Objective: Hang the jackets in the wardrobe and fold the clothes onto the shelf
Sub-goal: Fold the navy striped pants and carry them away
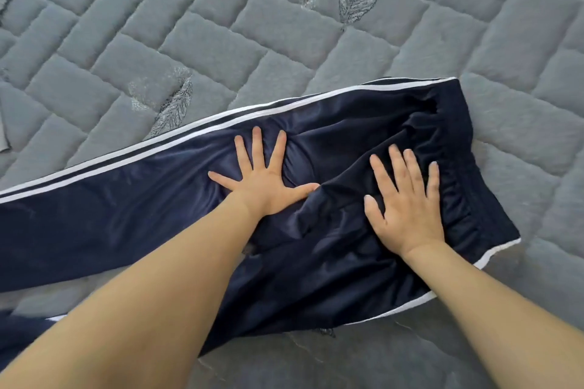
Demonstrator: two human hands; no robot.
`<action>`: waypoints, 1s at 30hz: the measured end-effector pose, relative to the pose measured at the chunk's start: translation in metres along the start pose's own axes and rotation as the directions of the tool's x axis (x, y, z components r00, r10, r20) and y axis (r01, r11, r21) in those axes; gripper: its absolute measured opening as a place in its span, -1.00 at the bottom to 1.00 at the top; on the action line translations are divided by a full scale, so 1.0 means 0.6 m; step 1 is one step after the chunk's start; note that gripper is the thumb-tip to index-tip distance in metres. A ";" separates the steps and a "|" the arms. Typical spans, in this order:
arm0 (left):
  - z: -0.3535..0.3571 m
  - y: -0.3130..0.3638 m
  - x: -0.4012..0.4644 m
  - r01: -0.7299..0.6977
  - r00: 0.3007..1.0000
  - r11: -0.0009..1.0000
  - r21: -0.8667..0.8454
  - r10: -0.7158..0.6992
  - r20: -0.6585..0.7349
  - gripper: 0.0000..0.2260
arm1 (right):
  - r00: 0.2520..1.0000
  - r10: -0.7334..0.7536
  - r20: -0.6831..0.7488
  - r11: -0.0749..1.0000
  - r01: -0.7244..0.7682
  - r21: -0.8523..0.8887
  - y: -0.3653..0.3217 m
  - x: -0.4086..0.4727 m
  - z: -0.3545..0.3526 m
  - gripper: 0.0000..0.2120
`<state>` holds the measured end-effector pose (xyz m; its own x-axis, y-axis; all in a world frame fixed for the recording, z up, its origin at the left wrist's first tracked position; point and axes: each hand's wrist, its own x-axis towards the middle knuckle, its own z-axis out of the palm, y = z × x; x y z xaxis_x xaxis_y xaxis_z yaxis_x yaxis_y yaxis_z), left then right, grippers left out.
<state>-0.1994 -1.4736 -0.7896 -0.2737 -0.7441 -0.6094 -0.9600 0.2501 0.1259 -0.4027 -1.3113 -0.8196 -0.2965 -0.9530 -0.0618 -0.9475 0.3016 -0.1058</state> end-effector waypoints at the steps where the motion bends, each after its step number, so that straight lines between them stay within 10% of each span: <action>1: -0.007 -0.006 0.007 -0.025 1.000 1.000 0.017 0.025 -0.011 0.03 | 1.000 -0.006 -0.010 1.000 0.006 0.005 0.001 0.003 0.003 -0.34; 8: -0.031 -0.022 0.027 -0.054 0.997 0.990 0.129 0.061 -0.051 0.02 | 0.999 0.003 -0.041 1.000 -0.003 0.006 -0.003 0.001 0.002 -0.38; 13: 0.051 -0.015 -0.132 -0.119 0.881 0.990 -0.076 0.070 -0.467 -0.30 | 0.936 0.336 -0.108 0.935 -0.318 0.158 -0.013 -0.050 -0.022 -0.40; 17: 0.115 -0.076 -0.252 0.008 0.908 0.997 -0.071 -0.037 -0.418 -0.53 | 0.521 0.838 -0.161 0.519 -0.671 0.530 -0.054 -0.133 -0.052 -0.38; 20: 0.108 -0.104 -0.266 0.005 0.972 0.988 -0.156 -0.041 -0.232 -0.74 | 0.045 0.968 0.245 -0.110 -0.804 0.584 -0.089 -0.170 -0.067 -0.35; 21: 0.100 -0.107 -0.265 -0.058 0.988 0.975 -0.214 0.025 -0.155 -0.76 | -0.006 0.928 0.373 -0.229 -0.797 0.558 -0.099 -0.178 -0.068 -0.36; 26: 0.047 -0.111 -0.262 -0.113 0.971 0.893 -0.436 0.193 0.142 -0.88 | 0.239 0.869 0.433 -0.135 -0.728 0.672 -0.117 -0.183 -0.092 -0.65; 30: 0.014 -0.164 -0.266 0.073 0.991 0.753 -0.654 0.019 0.132 -0.71 | 0.093 0.845 0.527 -0.404 -0.536 0.741 -0.062 -0.203 -0.107 -0.68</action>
<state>-0.0609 -1.3743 -0.7115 -0.2813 -0.6512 -0.7049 -0.7809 -0.2715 0.5625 -0.3389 -1.2084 -0.7441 -0.7649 0.1809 -0.6183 0.6301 0.4096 -0.6597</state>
